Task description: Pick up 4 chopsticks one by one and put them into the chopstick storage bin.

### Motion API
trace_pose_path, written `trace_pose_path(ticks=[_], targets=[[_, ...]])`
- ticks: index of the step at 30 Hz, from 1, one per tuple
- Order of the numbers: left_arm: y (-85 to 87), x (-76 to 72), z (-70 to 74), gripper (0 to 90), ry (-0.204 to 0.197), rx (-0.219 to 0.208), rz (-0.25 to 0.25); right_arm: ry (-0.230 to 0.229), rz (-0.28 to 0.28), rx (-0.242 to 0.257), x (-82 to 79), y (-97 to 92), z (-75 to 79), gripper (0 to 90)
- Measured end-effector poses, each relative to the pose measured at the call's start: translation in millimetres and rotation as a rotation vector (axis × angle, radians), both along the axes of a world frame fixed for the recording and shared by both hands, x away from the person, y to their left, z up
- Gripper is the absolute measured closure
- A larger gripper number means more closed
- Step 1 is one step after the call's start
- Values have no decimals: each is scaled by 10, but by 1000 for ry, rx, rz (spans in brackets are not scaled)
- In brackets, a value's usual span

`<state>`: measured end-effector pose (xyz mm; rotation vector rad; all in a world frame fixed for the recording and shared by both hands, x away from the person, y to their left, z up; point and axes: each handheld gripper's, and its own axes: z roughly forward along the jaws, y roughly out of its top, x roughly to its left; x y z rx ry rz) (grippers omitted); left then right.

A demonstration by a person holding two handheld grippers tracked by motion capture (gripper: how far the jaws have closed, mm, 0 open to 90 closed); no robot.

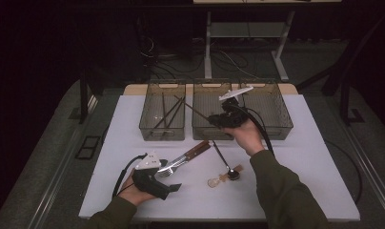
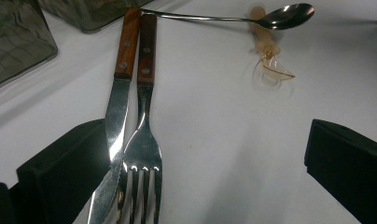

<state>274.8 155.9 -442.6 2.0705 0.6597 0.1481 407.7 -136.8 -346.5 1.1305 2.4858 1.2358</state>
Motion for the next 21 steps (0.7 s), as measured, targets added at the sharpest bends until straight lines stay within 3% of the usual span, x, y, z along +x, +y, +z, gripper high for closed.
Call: trace_pose_path(ticks=[8,21], targets=[[4,16,-9,0,-6,4,-1,0,-35,-1,240,262,45,842],[-5,10,-6,0,1,-5,-4,24,-74,-50,606,841,10,841]])
